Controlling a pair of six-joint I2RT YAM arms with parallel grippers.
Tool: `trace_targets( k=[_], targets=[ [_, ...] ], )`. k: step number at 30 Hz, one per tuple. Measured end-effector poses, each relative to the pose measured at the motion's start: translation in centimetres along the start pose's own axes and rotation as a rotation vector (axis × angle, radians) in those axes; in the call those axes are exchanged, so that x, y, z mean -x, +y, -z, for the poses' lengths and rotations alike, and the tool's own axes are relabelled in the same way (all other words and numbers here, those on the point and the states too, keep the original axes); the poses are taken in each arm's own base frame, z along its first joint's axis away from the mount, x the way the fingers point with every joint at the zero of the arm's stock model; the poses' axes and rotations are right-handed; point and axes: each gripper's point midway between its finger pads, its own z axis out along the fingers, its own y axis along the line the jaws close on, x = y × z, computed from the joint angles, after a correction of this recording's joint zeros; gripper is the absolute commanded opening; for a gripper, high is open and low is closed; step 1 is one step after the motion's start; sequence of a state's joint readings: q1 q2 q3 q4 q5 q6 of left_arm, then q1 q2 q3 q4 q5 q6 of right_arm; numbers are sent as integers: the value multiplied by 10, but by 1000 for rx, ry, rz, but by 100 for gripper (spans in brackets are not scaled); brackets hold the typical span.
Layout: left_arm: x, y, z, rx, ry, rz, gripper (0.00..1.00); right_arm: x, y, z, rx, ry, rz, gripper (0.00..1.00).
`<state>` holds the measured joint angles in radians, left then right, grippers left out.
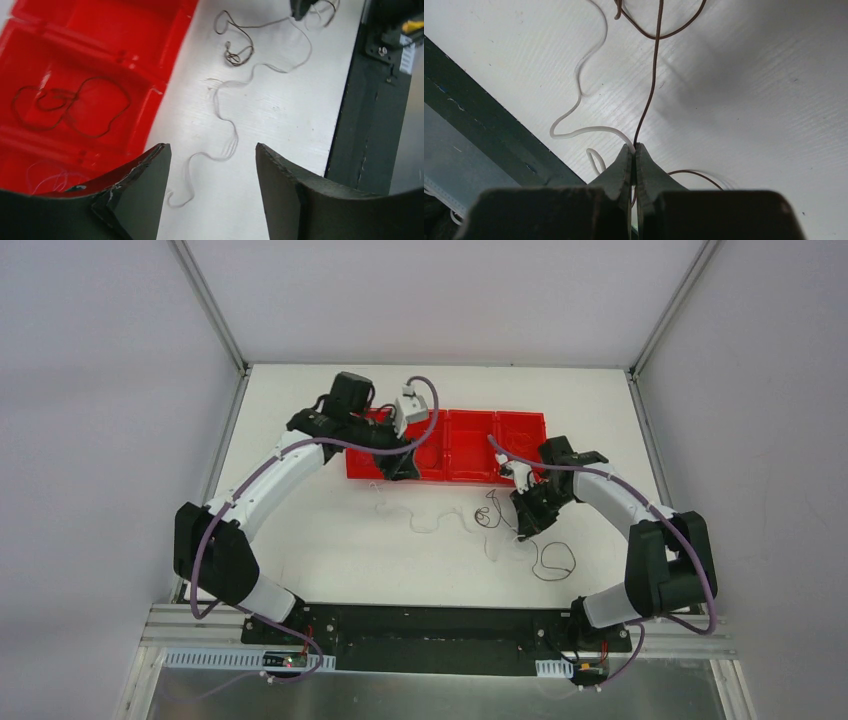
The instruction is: Untangle the cables
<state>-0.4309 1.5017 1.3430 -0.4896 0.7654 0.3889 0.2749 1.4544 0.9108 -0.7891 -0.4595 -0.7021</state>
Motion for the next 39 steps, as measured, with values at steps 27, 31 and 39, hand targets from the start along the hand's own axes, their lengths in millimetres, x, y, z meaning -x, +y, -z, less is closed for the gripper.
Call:
trace_targets(
  k=[27,31,39],
  targets=[
    [-128,-12,-155,25,318,-82,60,-3,-21,-20,38,70,-300,1],
    [-129,-11,-162,58,326,-109,39,2,-23,-20,33,62,-312,1],
    [-128,-3,-162,99,331,-140,0,3,-26,-19,18,60,-313,4]
  ],
)
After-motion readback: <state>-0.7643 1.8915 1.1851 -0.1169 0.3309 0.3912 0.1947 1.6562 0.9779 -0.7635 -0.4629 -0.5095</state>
